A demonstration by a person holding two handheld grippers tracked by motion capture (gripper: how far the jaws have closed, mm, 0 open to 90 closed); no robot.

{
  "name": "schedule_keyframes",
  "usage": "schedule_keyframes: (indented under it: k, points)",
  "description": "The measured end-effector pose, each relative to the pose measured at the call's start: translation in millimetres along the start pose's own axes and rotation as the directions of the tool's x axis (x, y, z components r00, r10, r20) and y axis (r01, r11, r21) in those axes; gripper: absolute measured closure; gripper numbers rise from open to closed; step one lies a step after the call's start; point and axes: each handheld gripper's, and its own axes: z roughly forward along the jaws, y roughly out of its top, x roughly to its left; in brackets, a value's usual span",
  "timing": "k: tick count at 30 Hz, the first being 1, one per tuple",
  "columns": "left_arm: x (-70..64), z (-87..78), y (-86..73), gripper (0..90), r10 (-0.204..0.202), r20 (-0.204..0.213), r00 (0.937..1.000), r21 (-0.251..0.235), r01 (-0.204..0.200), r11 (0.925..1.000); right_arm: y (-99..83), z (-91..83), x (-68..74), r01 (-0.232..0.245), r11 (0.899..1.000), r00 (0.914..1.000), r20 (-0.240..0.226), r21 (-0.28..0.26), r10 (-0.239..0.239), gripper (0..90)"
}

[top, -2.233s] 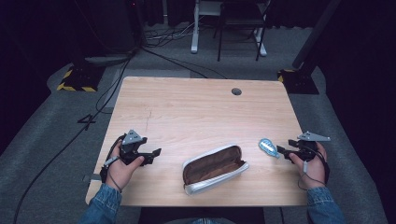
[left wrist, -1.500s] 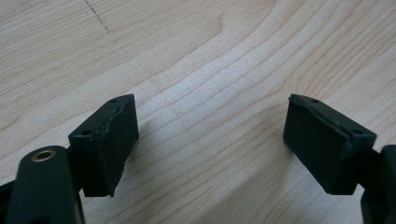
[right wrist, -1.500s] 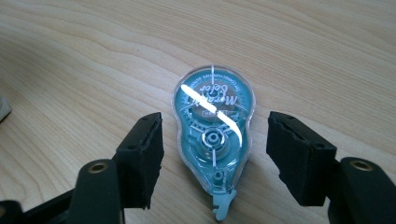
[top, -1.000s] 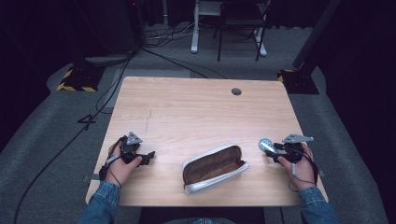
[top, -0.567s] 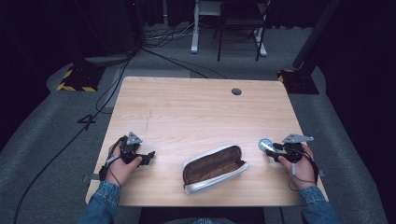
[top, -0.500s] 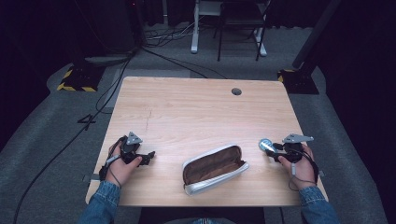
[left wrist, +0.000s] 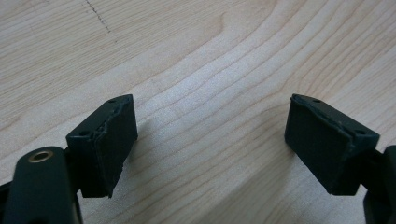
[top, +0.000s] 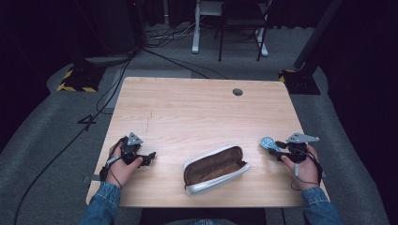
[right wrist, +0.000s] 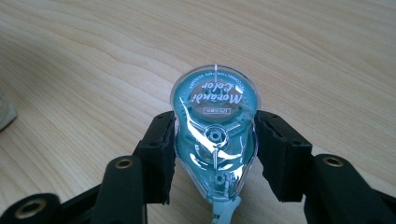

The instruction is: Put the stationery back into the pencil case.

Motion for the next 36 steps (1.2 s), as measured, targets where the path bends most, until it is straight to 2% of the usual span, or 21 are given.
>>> schedule_keyframes:
  k: [12, 25, 31, 36]
  points:
    - [0.0, 0.0, 0.0, 17.4, 0.000, 0.000, 1.0000, 0.000, 0.000, 1.0000, 13.0, -18.9, 5.9, 0.008, 0.998, 0.9999, -0.013, -0.058, -0.009, 50.1]
    - [0.1, 0.0, 0.0, 17.3, -0.001, 0.001, 1.0000, 0.000, 0.001, 1.0000, 35.7, -43.2, 27.2, 0.064, 0.991, 0.9968, -0.041, -0.120, -0.069, 50.0]
    - [-0.2, 0.1, -0.1, 17.3, -0.002, -0.002, 1.0000, -0.001, 0.002, 1.0000, 47.7, -48.7, 42.2, 0.107, 0.984, 0.9908, -0.068, -0.140, -0.117, 50.1]
    - [-1.0, 0.1, -0.3, 17.4, -0.007, -0.007, 0.9999, -0.003, 0.007, 1.0000, 59.5, -48.2, 56.7, 0.144, 0.977, 0.9812, -0.106, -0.156, -0.161, 50.1]
